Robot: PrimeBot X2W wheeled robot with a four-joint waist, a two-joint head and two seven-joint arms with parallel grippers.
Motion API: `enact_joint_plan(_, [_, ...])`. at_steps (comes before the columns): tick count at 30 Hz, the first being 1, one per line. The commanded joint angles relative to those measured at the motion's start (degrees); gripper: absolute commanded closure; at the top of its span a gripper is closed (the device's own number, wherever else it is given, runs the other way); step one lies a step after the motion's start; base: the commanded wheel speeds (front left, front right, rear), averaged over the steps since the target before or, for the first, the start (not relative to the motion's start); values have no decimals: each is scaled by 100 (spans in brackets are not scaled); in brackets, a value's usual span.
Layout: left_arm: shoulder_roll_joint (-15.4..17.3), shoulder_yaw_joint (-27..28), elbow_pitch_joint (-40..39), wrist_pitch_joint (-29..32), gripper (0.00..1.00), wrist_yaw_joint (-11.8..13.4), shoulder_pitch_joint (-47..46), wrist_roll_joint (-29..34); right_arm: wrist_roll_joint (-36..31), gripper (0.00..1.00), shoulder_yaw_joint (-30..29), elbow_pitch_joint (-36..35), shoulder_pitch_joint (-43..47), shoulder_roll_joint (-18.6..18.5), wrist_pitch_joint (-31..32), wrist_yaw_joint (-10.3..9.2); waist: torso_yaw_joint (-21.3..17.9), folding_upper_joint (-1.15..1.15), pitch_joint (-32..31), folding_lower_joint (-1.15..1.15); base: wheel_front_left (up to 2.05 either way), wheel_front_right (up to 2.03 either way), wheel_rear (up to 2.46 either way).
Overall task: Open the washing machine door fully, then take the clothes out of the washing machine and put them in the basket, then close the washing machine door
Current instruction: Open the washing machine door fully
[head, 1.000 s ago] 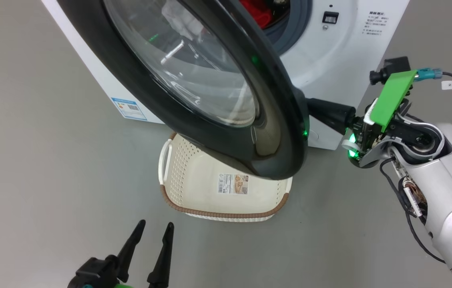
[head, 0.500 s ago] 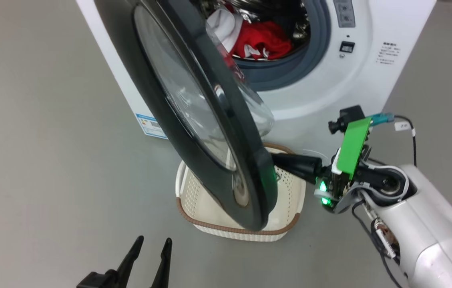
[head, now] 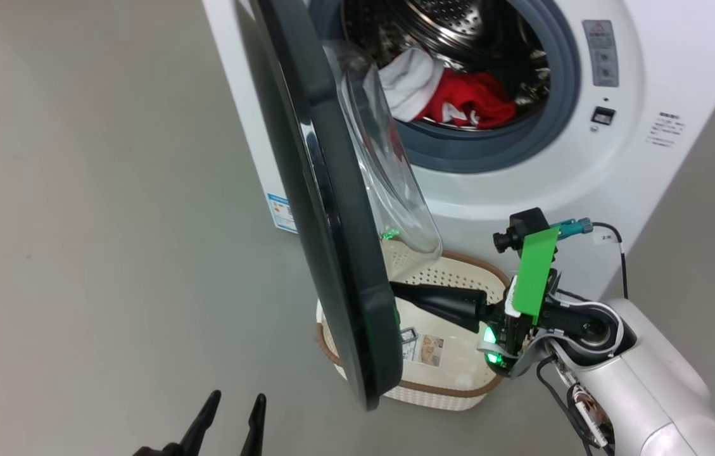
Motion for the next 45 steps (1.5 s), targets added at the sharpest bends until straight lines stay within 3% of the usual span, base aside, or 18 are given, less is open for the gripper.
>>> enact_joint_plan(1, [55, 213, -149, -70, 0, -30, -10, 48, -46, 100, 55, -212, 17, 167, 26, 44, 162, 0, -106, 0, 0, 0, 0])
enact_joint_plan(6, [55, 337, -204, -70, 0, -22, 35, 77, 22, 100, 148, -314, 46, 202, 24, 44, 251, 0, -121, 0, 0, 0, 0])
enact_joint_plan(18, [55, 543, -436, -70, 0, 114, 101, 11, 678, 100, 1016, -559, -74, 208, -360, 44, 342, 0, -86, 0, 0, 0, 0])
enact_joint_plan(28, [55, 573, -475, -70, 0, 130, 111, -12, 682, 98, 1133, -580, -66, 209, -595, 44, 333, 0, -91, 0, 0, 0, 0])
enact_joint_plan(30, [55, 569, -474, -70, 0, 125, 111, -12, 658, 90, 1115, -583, -46, 209, -633, 44, 325, 0, -95, 0, 0, 0, 0])
enact_joint_plan(33, [55, 567, -465, -70, 0, 120, 106, -11, 623, 87, 1089, -578, -17, 209, -657, 44, 316, 0, -101, 0, 0, 0, 0])
enact_joint_plan(37, [55, 569, -432, -70, 0, 110, 92, 0, 513, 64, 972, -553, 99, 209, -737, 44, 294, 0, -134, 0, 0, 0, 0])
enact_joint_plan(38, [55, 570, -424, -70, 0, 107, 91, 4, 484, 55, 926, -549, 144, 209, -764, 44, 287, 0, -147, 0, 0, 0, 0])
enact_joint_plan(39, [55, 570, -417, -70, 0, 104, 92, 12, 458, 37, 876, -544, 199, 209, -787, 44, 281, 0, -160, 0, 0, 0, 0])
enact_joint_plan(40, [55, 568, -409, -70, 0, 100, 92, 20, 418, 0, 825, -540, 257, 209, -811, 44, 274, 0, -172, 0, 0, 0, 0])
enact_joint_plan(45, [55, 541, -366, -70, 0, 81, 101, 64, 149, 0, 546, -466, 620, 209, -896, 44, 232, 0, -247, 0, 0, 0, 0])
